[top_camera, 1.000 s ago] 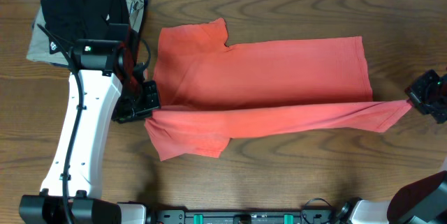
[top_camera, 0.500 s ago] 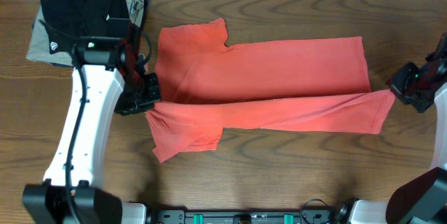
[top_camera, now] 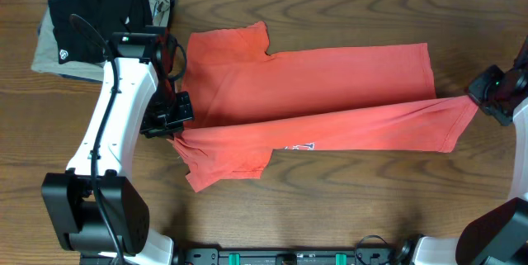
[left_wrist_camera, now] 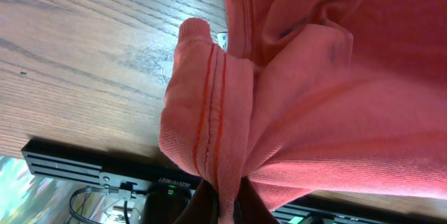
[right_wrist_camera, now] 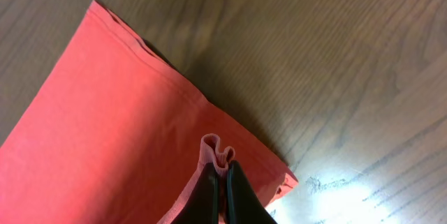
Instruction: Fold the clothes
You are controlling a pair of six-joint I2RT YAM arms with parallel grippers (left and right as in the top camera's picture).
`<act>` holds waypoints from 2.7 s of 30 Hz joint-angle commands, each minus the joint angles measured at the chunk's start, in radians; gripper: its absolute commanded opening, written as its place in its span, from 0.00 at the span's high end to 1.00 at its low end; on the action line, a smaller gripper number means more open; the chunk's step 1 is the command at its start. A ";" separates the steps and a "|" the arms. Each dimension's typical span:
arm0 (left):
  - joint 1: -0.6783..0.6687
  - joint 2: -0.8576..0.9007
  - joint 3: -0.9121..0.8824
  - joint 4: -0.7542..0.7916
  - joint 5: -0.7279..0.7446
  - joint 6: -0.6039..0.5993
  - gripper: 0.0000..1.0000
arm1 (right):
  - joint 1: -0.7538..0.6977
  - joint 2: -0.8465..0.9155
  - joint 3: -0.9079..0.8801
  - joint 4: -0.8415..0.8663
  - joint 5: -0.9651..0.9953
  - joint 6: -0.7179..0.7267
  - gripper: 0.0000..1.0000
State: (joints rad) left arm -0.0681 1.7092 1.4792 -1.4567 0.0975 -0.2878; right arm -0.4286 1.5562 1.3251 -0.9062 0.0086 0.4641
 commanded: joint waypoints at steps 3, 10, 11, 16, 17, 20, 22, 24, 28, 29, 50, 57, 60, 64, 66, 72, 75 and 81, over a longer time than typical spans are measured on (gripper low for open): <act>0.006 0.003 -0.004 0.010 -0.031 -0.006 0.94 | 0.011 -0.011 -0.006 0.018 0.040 0.014 0.99; 0.006 0.003 -0.014 0.011 -0.019 -0.006 0.94 | 0.011 -0.005 -0.006 0.013 0.039 0.015 0.99; 0.006 0.003 -0.022 0.011 -0.011 -0.006 0.94 | 0.011 -0.002 -0.006 0.008 0.038 0.015 0.99; 0.006 0.003 -0.103 0.040 -0.003 -0.006 0.94 | 0.011 0.012 -0.007 -0.020 0.037 0.022 0.99; 0.006 0.003 -0.121 0.050 -0.004 -0.006 0.94 | 0.011 0.014 -0.007 -0.022 0.037 0.022 0.99; 0.006 0.003 -0.156 0.085 -0.005 -0.031 0.94 | 0.011 0.019 -0.007 -0.030 0.037 0.022 0.99; 0.006 0.003 -0.161 0.110 -0.005 -0.040 0.94 | 0.011 0.021 -0.008 -0.034 0.038 0.030 0.99; 0.006 0.003 -0.161 0.151 -0.005 -0.040 0.94 | 0.011 0.025 -0.013 -0.033 0.038 0.030 0.99; 0.006 0.003 -0.161 0.235 -0.005 -0.040 0.94 | 0.011 0.039 -0.043 -0.023 0.037 0.037 0.99; 0.006 0.003 -0.161 0.257 -0.005 -0.040 0.94 | 0.012 0.040 -0.055 -0.016 0.037 0.037 0.99; 0.006 0.003 -0.222 0.586 -0.050 -0.040 0.93 | 0.032 0.041 -0.294 0.277 0.037 0.048 0.98; 0.006 0.003 -0.260 0.660 -0.051 -0.039 0.86 | 0.061 0.045 -0.299 0.304 0.041 0.063 0.94; 0.006 0.003 -0.272 0.690 -0.051 -0.039 0.71 | 0.071 0.045 -0.299 0.309 0.040 0.064 0.72; 0.006 0.002 -0.270 0.689 -0.061 -0.038 0.58 | 0.072 0.045 -0.296 0.312 0.040 0.063 0.19; 0.006 -0.005 -0.262 0.678 -0.061 -0.039 0.58 | 0.069 0.042 -0.278 0.301 0.035 0.063 0.01; 0.006 -0.061 -0.192 0.547 -0.061 -0.039 0.50 | 0.048 0.039 -0.108 0.087 0.027 0.062 0.01; 0.006 -0.102 -0.187 0.433 -0.061 -0.039 0.21 | 0.049 0.039 -0.013 -0.050 -0.015 0.056 0.01; 0.006 -0.108 -0.236 0.204 -0.011 -0.037 0.10 | 0.050 0.039 0.025 -0.197 -0.077 0.055 0.01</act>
State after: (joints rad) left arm -0.0669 1.5970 1.2713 -1.2324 0.0536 -0.3252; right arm -0.3756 1.5959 1.3460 -1.0801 -0.0277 0.5190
